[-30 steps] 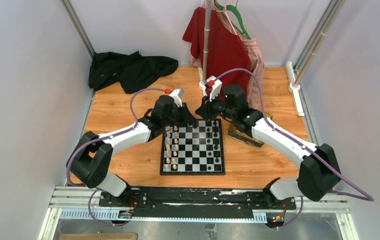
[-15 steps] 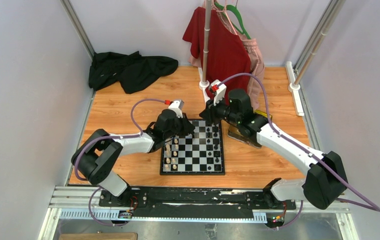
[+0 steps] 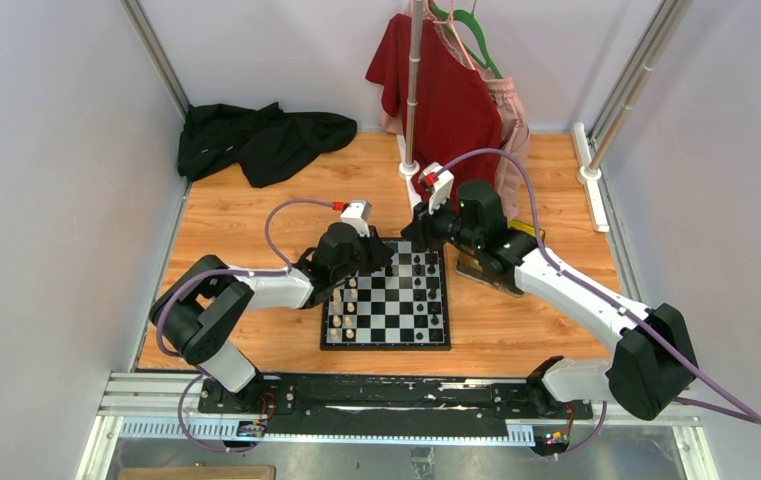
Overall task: Set up the chess pieces on the board
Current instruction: Place the chess piece on the chessboard.
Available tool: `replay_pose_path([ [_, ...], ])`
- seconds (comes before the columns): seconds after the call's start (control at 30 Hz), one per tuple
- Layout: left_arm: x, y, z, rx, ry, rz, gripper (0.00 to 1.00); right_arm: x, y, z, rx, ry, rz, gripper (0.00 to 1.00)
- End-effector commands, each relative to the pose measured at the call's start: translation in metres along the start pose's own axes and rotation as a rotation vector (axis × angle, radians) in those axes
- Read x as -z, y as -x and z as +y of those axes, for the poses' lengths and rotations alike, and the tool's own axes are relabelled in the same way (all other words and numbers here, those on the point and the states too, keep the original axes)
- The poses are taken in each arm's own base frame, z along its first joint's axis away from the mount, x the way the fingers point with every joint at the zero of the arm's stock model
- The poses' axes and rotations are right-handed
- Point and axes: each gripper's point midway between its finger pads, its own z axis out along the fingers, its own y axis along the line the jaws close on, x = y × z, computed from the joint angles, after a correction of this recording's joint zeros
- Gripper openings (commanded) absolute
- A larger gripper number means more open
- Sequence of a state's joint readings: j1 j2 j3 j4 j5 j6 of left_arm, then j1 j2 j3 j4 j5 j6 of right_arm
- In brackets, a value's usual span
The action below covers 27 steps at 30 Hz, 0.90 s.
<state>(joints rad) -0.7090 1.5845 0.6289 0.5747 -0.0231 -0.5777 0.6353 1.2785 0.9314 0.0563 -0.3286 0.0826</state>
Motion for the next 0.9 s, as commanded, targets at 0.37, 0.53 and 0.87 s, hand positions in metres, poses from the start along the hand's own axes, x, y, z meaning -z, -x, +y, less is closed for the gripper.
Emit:
replay_pose_path([
  [0.37, -0.004, -0.013, -0.001, -0.013, -0.005, 0.002, 0.17, 0.008, 0.002, 0.003, 0.044, -0.006, -0.009, 0.29],
  [0.53, -0.002, -0.011, -0.005, -0.021, -0.014, -0.006, 0.33, 0.008, 0.001, 0.003, 0.042, -0.004, -0.007, 0.29],
  [0.87, 0.011, 0.009, -0.013, -0.021, -0.015, -0.056, 0.57, 0.012, 0.006, 0.002, 0.06, -0.018, -0.018, 0.29],
])
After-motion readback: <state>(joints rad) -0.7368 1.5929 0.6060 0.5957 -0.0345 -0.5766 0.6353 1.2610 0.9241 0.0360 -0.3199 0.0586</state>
